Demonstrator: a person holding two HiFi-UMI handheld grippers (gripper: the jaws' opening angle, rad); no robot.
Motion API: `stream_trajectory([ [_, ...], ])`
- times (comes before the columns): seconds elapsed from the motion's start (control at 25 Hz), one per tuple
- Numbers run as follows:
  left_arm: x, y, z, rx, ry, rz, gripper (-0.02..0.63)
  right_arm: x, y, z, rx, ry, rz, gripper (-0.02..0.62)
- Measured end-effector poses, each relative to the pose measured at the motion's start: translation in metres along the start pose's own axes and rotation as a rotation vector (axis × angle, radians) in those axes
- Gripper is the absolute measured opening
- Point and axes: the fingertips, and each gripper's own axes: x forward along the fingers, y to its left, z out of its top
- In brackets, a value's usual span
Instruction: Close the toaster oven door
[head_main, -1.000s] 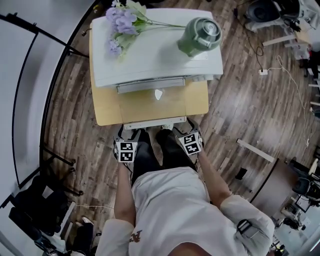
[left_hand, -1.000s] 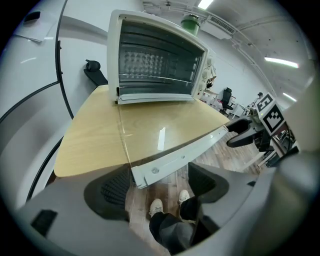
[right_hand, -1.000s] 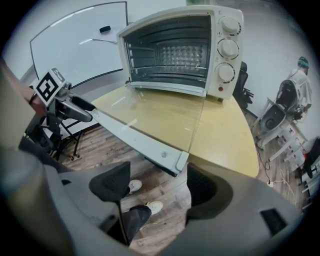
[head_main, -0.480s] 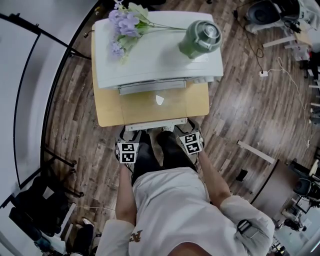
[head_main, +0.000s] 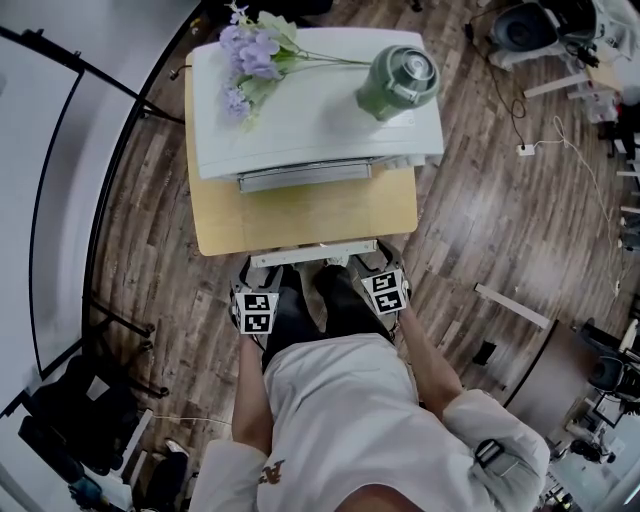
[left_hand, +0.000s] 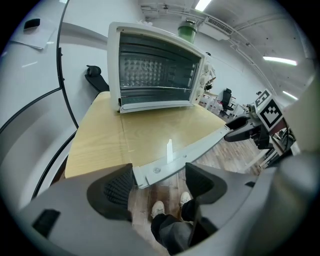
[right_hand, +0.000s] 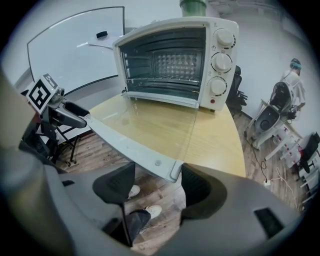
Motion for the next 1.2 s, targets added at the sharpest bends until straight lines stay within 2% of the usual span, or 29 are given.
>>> stream_trajectory([
  [0.4,-0.022,-0.003,0.021,0.0,-0.038,-0.015,0.331,-0.019,-0.002,0.013,-0.004,-0.018,-0.015,0.284],
  [0.64,-0.033,-0.003,0.028,0.083,-0.047,0.021,0.324,-0.033,-0.004,0.025,-0.003,-0.051,-0.03,0.282],
  [0.8,-0.043,-0.002,0.038,0.065,-0.085,0.026,0.317,-0.044,-0.005,0.041,0.0,-0.09,-0.041,0.273],
  [1.2,-0.061,0.001,0.065,0.079,-0.157,0.05,0.307,-0.065,-0.01,0.068,-0.001,-0.144,-0.069,0.265],
])
